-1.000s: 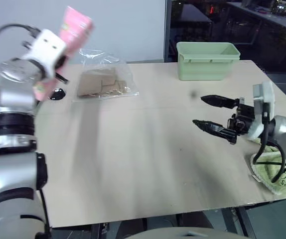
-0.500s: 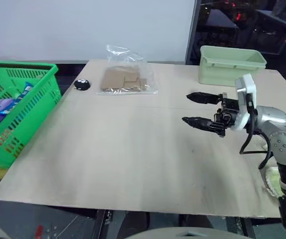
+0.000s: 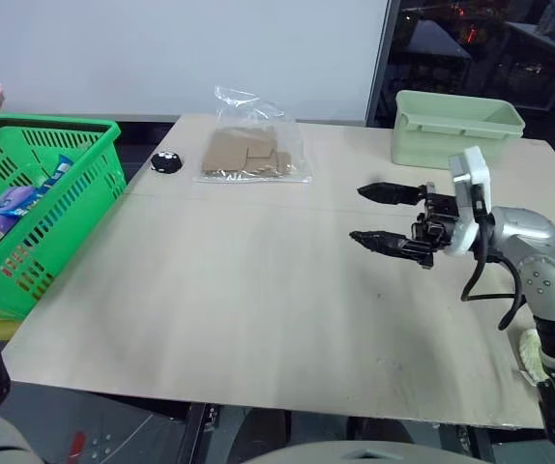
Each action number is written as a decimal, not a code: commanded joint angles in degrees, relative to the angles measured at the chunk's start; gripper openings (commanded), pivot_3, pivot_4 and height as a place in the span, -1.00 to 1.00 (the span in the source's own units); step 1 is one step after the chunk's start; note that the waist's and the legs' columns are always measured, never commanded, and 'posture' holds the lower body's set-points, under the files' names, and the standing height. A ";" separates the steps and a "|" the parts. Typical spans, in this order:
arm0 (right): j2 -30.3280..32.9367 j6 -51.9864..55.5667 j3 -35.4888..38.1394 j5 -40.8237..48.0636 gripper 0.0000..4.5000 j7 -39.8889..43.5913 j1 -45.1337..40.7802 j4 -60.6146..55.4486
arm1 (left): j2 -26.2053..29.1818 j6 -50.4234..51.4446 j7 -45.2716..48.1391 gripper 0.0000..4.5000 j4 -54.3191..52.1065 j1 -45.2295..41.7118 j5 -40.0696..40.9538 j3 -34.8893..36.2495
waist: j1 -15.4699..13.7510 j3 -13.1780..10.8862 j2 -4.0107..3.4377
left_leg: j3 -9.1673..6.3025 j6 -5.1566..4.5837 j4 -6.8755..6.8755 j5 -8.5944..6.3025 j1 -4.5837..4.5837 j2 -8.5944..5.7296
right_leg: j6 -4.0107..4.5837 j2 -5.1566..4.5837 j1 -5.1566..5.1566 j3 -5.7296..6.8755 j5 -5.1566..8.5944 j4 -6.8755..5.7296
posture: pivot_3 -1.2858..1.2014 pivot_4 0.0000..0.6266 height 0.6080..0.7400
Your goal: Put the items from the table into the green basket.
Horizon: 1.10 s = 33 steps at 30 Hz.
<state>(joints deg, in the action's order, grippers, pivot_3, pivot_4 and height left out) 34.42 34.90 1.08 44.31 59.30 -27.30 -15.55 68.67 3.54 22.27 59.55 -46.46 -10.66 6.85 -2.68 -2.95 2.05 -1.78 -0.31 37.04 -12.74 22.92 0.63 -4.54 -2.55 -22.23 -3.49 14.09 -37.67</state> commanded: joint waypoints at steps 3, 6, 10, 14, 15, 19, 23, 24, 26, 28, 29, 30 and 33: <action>0.89 -0.11 2.67 1.14 1.00 -0.89 0.36 -2.52 | 0.27 -2.45 -1.53 0.60 1.52 -4.10 0.23 0.12 | 0.26 0.00 0.00 | -0.01 0.00 0.01 0.00 0.00 0.00 | 0.00 0.00 0.00 0.00 0.00 -0.02 | 0.11 -1.00 1.00; 1.11 -0.11 2.84 1.26 1.00 -1.02 0.33 -2.46 | -0.13 -2.77 -1.49 0.60 1.98 -4.68 0.34 0.10 | 0.35 0.00 0.00 | -0.01 0.00 0.02 0.00 -0.01 0.00 | 0.00 0.00 0.00 0.01 0.00 -0.03 | 0.11 -1.00 1.00; 1.26 -0.31 3.05 1.09 1.00 -0.98 0.08 -2.06 | -0.53 -3.15 -1.84 0.60 1.75 -5.10 0.48 0.28 | 0.44 0.00 0.00 | 0.00 0.00 0.03 0.00 -0.01 0.00 | 0.00 0.00 0.00 0.00 0.00 -0.03 | 0.11 -1.00 1.00; 0.60 -1.03 3.47 0.96 1.00 -1.29 -0.54 -1.50 | -1.20 -3.39 -1.16 0.60 0.96 -4.92 1.21 0.71 | 0.42 0.00 0.00 | 0.00 0.00 0.03 0.00 -0.02 0.01 | 0.00 0.00 0.00 0.00 0.00 -0.04 | 0.11 -1.00 1.00; 0.44 -1.07 3.58 1.16 1.00 -1.35 -0.72 -1.42 | -1.26 -3.38 -1.09 0.60 0.77 -4.78 1.25 0.66 | 0.43 0.00 0.00 | -0.01 0.00 0.03 0.00 -0.02 0.01 | 0.00 0.00 0.00 0.00 0.00 -0.04 | 0.11 -1.00 1.00; 0.01 -0.87 4.13 1.75 1.00 -1.65 -0.86 -1.52 | -2.44 -4.92 0.17 0.60 -1.96 -3.85 3.57 1.92 | 0.44 0.01 0.00 | 0.01 0.00 0.04 0.00 -0.01 0.00 | 0.00 0.00 0.01 -0.01 0.00 -0.04 | 0.11 -1.00 1.00; -0.63 -1.26 5.69 2.98 1.00 -1.70 0.08 -1.47 | -9.32 -0.98 9.88 0.60 -14.14 0.66 16.72 9.22 | 0.17 0.02 -0.01 | -0.03 0.00 0.06 0.01 0.00 0.01 | 0.01 -0.02 0.03 0.03 0.00 -0.03 | 0.10 -1.00 1.00; -0.41 -1.25 6.39 2.96 1.00 -1.96 0.89 -1.05 | -11.86 0.90 14.34 0.60 -21.51 5.06 21.79 11.02 | 0.22 0.03 -0.03 | -0.03 0.00 0.08 0.01 0.00 0.00 | 0.02 -0.04 0.05 0.03 0.00 -0.05 | 0.10 -1.00 1.00; 0.81 -2.80 6.86 0.95 1.00 -0.94 3.24 0.15 | -15.88 4.51 19.97 0.60 -35.47 14.28 29.26 13.30 | 0.51 0.16 -0.17 | 0.13 0.00 0.04 0.00 -0.04 -0.01 | 0.03 -0.14 0.08 -0.13 -0.01 0.05 | 0.09 -1.00 1.00; 2.08 -4.82 7.85 -1.09 1.00 0.42 7.02 1.61 | -19.63 10.71 20.93 0.60 -49.55 23.80 35.69 14.90 | 1.17 0.20 -0.15 | 0.18 0.00 0.05 0.00 -0.04 -0.10 | 0.02 -0.25 0.04 -0.21 0.01 -0.01 | 0.09 -1.00 1.00; 2.40 -5.79 8.99 -1.37 1.00 0.77 9.16 2.49 | -22.01 13.36 20.51 0.60 -56.86 28.48 39.02 15.29 | 1.45 0.23 -0.10 | 0.28 -0.04 0.03 -0.03 -0.02 -0.07 | 0.02 -0.27 0.02 -0.31 0.01 0.07 | 0.09 -1.00 1.00; 2.68 -6.54 10.01 -1.66 1.00 0.83 11.15 3.30 | -24.47 15.82 19.67 0.60 -63.37 32.50 42.14 15.52 | 1.78 0.23 -0.09 | 0.29 -0.12 0.06 -0.08 -0.02 -0.01 | 0.00 -0.35 0.03 -0.31 0.03 0.01 | 0.09 -1.00 1.00; 3.10 -11.20 11.71 -4.87 1.00 1.76 16.78 6.28 | -29.57 19.36 17.12 0.60 -77.31 43.05 44.01 12.39 | 2.14 0.17 -0.10 | 0.17 -0.13 0.05 -0.09 -0.01 0.00 | 0.00 -0.35 -0.03 -0.38 0.01 0.01 | 0.08 -1.00 1.00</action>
<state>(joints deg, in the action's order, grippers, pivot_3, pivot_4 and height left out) 36.80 28.12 10.33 41.19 59.76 -11.45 -9.59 39.23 21.71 41.00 -7.85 -6.06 32.04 19.41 -0.53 -2.77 1.95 -1.59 -0.43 37.08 -12.83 22.83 0.61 -4.53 -2.87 -22.23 -3.90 14.11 -37.69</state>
